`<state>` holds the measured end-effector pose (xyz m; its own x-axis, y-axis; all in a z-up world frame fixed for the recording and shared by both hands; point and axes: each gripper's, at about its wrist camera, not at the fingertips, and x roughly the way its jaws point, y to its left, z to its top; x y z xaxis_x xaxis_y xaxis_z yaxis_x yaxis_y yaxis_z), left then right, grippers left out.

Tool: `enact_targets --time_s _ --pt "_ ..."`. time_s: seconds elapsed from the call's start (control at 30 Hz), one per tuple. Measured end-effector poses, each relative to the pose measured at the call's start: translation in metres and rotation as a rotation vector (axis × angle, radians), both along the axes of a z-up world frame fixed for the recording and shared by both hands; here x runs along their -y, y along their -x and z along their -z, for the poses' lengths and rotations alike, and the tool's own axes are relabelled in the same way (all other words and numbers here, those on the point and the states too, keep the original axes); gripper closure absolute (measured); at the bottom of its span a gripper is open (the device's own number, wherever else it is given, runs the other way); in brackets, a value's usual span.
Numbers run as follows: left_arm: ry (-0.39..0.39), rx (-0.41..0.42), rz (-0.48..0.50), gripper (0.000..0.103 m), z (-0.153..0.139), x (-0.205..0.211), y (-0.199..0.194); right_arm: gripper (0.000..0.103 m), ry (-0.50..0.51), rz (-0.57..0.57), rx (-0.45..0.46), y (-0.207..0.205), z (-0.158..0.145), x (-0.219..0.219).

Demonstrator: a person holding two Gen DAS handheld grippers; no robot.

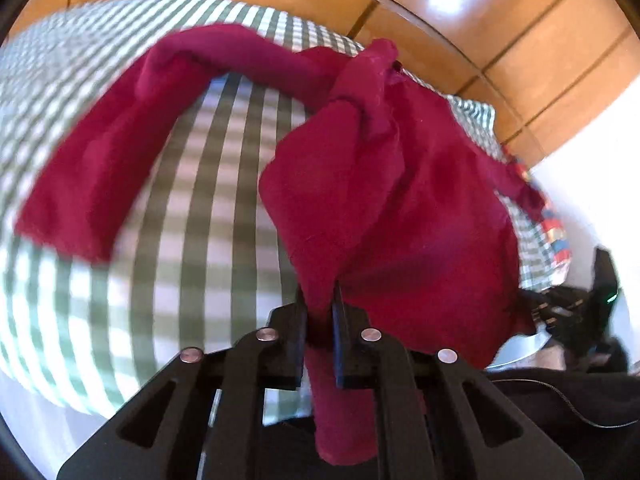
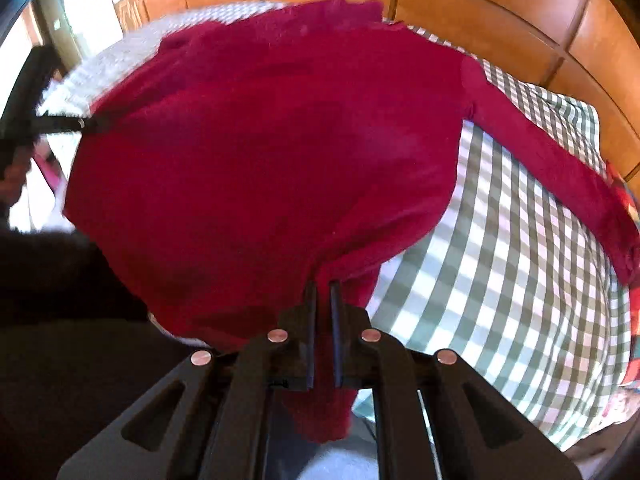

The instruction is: Fold small clothes

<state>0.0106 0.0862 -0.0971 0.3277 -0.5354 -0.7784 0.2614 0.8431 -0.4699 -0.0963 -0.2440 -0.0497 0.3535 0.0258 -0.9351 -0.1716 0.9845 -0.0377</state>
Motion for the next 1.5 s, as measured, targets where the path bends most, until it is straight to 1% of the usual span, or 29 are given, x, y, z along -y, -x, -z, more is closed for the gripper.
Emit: enact_targets --time_s 0.03,0.07,0.1,0.17,0.2,0.27,0.3,0.33,0.37,0.4,0.43,0.5,0.53,0.57,0.6,0.63,0.7,0.73,0.8,0.83,0.87,0.9,0.97,1.07,1.2,1.3,1.37,1.4,1.5 --pt "0.033 -0.001 -0.016 0.092 0.001 -0.005 0.001 0.098 0.061 0.012 -0.019 0.000 0.006 0.005" --pt "0.053 0.000 -0.032 0.086 0.000 -0.010 0.001 0.098 0.084 0.025 -0.031 0.000 0.009 0.009" --pt "0.075 -0.003 -0.066 0.084 0.001 -0.020 0.000 0.097 0.103 0.041 -0.043 0.002 0.011 0.015" --pt "0.089 -0.018 -0.124 0.081 0.002 -0.030 -0.007 0.096 0.132 0.050 -0.054 0.003 0.008 0.024" --pt "0.072 -0.021 -0.159 0.081 0.003 -0.039 -0.010 0.093 0.131 0.054 -0.058 0.003 0.006 0.026" --pt "-0.021 -0.015 -0.239 0.081 0.005 -0.053 -0.014 0.077 0.129 0.058 -0.050 0.001 -0.003 0.030" --pt "-0.056 -0.016 -0.276 0.081 0.006 -0.061 -0.017 0.056 0.133 0.066 -0.026 -0.001 -0.010 0.032" --pt "-0.111 -0.002 -0.331 0.081 0.005 -0.075 -0.018 0.040 0.125 0.078 -0.002 -0.005 -0.018 0.033" --pt "-0.153 0.018 -0.373 0.081 0.002 -0.085 -0.017 0.035 0.121 0.085 0.017 -0.010 -0.023 0.034" --pt "-0.183 0.039 -0.407 0.080 0.000 -0.095 -0.018 0.034 0.119 0.090 0.042 -0.013 -0.030 0.035" --pt "-0.199 0.051 -0.436 0.073 -0.003 -0.106 -0.020 0.033 0.120 0.089 0.059 -0.021 -0.034 0.034" --pt "-0.213 0.061 -0.454 0.056 -0.006 -0.115 -0.024 0.028 0.118 0.095 0.102 -0.038 -0.041 0.026" --pt "-0.226 0.077 -0.460 0.045 -0.007 -0.117 -0.026 0.027 0.108 0.099 0.118 -0.045 -0.044 0.016" --pt "-0.235 0.089 -0.461 0.040 -0.008 -0.117 -0.029 0.027 0.090 0.093 0.132 -0.055 -0.045 0.005" --pt "-0.233 0.084 -0.454 0.038 -0.007 -0.116 -0.031 0.027 0.085 0.086 0.140 -0.062 -0.044 -0.008" --pt "-0.212 0.068 -0.445 0.034 -0.004 -0.118 -0.035 0.027 0.075 0.069 0.147 -0.072 -0.041 -0.019" --pt "-0.174 0.039 -0.452 0.034 0.006 -0.121 -0.043 0.027 0.053 0.046 0.149 -0.086 -0.036 -0.031" --pt "-0.179 0.040 -0.464 0.034 0.009 -0.118 -0.045 0.027 0.040 0.034 0.148 -0.095 -0.030 -0.040" --pt "-0.215 0.062 -0.461 0.059 0.011 -0.109 -0.052 0.028 0.022 0.026 0.141 -0.109 -0.021 -0.049" --pt "-0.223 0.061 -0.442 0.083 0.011 -0.106 -0.057 0.029 0.014 0.027 0.139 -0.113 -0.019 -0.052" --pt "-0.222 0.065 -0.435 0.092 0.008 -0.104 -0.061 0.029 -0.008 0.029 0.139 -0.120 -0.016 -0.056" --pt "-0.241 0.079 -0.439 0.093 0.004 -0.102 -0.066 0.029 -0.022 0.032 0.142 -0.125 -0.011 -0.056" --pt "-0.332 0.144 -0.466 0.094 -0.013 -0.108 -0.079 0.029 -0.043 0.035 0.150 -0.132 -0.007 -0.061" --pt "-0.387 0.193 -0.580 0.094 -0.041 -0.141 -0.107 0.029 -0.058 0.040 0.153 -0.140 -0.002 -0.068" --pt "-0.512 0.232 -0.724 0.095 -0.073 -0.183 -0.152 0.029 -0.065 0.051 0.120 -0.153 0.015 -0.064" --pt "-0.647 0.271 -0.788 0.095 -0.092 -0.198 -0.185 0.028 -0.079 0.068 0.090 -0.157 0.027 -0.059" --pt "-0.716 0.248 -0.828 0.095 -0.094 -0.208 -0.210 0.027 -0.095 0.077 0.089 -0.158 0.030 -0.057" --pt "-0.726 0.231 -0.842 0.094 -0.092 -0.212 -0.217 0.027 -0.103 0.080 0.088 -0.159 0.031 -0.055" --pt "-0.719 0.128 -0.859 0.092 -0.074 -0.222 -0.243 0.025 -0.116 0.084 0.084 -0.160 0.033 -0.053"
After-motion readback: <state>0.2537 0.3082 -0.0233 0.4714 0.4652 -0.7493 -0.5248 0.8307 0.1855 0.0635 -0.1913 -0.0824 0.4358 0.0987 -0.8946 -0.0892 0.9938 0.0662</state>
